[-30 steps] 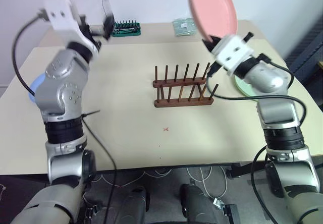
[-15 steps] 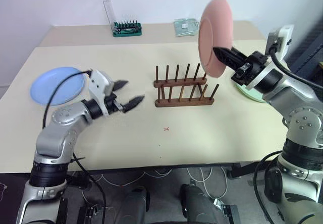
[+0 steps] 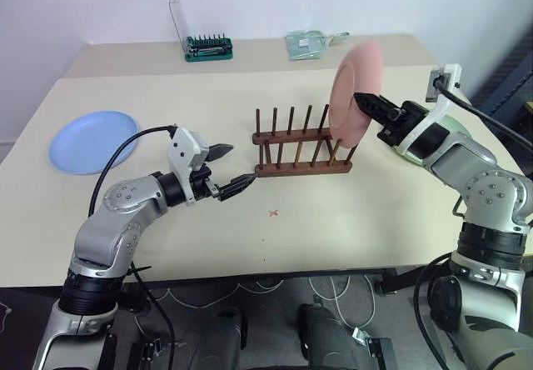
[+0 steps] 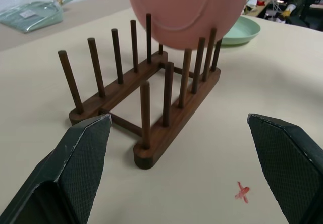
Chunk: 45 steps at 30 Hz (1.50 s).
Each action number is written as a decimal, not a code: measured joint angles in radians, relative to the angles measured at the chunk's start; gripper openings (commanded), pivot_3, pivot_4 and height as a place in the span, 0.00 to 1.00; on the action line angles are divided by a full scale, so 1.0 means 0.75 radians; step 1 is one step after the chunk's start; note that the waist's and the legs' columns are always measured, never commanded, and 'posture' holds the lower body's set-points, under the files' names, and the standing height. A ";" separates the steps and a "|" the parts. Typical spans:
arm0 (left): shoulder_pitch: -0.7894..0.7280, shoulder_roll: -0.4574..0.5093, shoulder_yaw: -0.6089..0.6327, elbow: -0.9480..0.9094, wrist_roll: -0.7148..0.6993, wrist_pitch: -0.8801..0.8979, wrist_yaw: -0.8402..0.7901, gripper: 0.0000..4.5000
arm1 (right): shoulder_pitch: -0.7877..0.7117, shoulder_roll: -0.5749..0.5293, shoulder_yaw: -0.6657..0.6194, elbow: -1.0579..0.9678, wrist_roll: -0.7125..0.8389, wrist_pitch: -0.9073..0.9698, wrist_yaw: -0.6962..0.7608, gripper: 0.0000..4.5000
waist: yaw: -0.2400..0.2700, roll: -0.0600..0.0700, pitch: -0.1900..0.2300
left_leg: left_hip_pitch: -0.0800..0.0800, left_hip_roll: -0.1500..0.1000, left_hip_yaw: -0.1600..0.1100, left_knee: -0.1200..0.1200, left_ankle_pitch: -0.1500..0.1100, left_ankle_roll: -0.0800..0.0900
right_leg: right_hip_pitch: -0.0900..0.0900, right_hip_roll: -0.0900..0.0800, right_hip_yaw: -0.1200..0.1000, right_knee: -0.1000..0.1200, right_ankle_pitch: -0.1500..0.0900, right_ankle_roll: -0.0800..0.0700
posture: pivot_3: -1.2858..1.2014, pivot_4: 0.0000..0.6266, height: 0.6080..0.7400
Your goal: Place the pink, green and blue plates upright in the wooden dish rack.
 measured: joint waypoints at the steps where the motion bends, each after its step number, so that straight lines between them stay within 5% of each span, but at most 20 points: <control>1: 0.002 0.000 0.000 -0.001 0.000 0.001 0.000 1.00 | -0.003 0.000 -0.004 0.004 0.010 0.000 -0.001 0.47 | 0.000 0.000 0.000 | 0.000 0.000 0.000 0.000 0.000 0.000 | 0.000 0.000 0.000 0.000 0.000 0.000 | 0.52 0.24 1.00; 5: 0.004 -0.007 -0.004 -0.007 0.000 0.005 0.007 1.00 | -0.007 -0.010 0.003 0.009 -0.021 -0.042 -0.002 0.91 | 0.000 0.000 0.000 | 0.000 0.000 0.000 0.000 0.000 0.000 | 0.000 0.000 0.000 0.000 0.000 0.000 | 0.52 0.24 1.00; 10: 0.004 -0.026 -0.037 -0.033 0.000 0.026 0.021 1.00 | -0.007 -0.077 -0.011 0.009 -0.131 -0.210 0.004 0.91 | 0.003 0.000 0.000 | 0.000 0.000 0.000 0.000 0.000 0.000 | 0.000 0.000 0.000 0.000 0.000 0.000 | 0.52 0.24 1.00; 16: 0.002 -0.059 -0.083 -0.044 0.000 0.032 0.023 1.00 | 0.126 -0.328 -0.073 0.108 -0.342 -0.376 0.042 0.91 | 0.006 0.000 0.000 | 0.000 0.000 0.001 0.001 -0.001 0.001 | 0.003 0.000 0.000 -0.002 0.000 0.000 | 0.52 0.24 1.00; 22: -0.039 -0.089 -0.140 -0.030 0.006 0.031 0.000 1.00 | 0.313 -0.462 0.223 0.231 -0.733 -0.598 0.176 0.91 | -0.017 0.007 -0.001 | 0.003 0.001 0.005 0.001 -0.001 0.001 | 0.003 0.000 0.002 -0.001 0.000 0.000 | 0.52 0.24 1.00; 31: -0.065 -0.120 -0.154 0.002 0.021 0.030 -0.012 1.00 | 0.194 -0.529 0.647 0.737 -1.304 -1.096 0.168 0.91 | -0.007 0.008 -0.001 | 0.002 0.000 0.006 0.003 0.000 0.001 | 0.003 0.000 0.002 -0.002 0.000 0.000 | 0.52 0.24 1.00; 34: -0.059 -0.122 -0.154 0.000 0.022 0.031 -0.008 1.00 | 0.091 -0.512 0.660 0.941 -1.363 -1.177 0.148 0.73 | -0.004 0.008 0.000 | 0.002 0.000 0.005 0.003 0.000 0.001 | 0.004 0.000 0.002 -0.002 0.000 0.000 | 0.52 0.24 1.00; 40: -0.043 -0.122 -0.153 -0.004 0.026 0.031 0.015 1.00 | 0.025 -0.480 0.677 1.159 -1.453 -1.307 0.098 0.05 | 0.003 0.008 0.000 | 0.002 0.000 0.004 0.003 0.000 0.001 | 0.005 0.000 0.002 -0.002 0.000 0.000 | 0.52 0.24 1.00; 45: -0.037 -0.122 -0.153 -0.006 0.026 0.031 0.023 1.00 | 0.029 -0.468 0.668 1.167 -1.475 -1.341 0.048 0.01 | -0.001 0.008 0.000 | 0.003 0.000 0.004 0.003 0.000 0.001 | 0.005 0.000 0.002 -0.002 0.000 0.000 | 0.52 0.24 1.00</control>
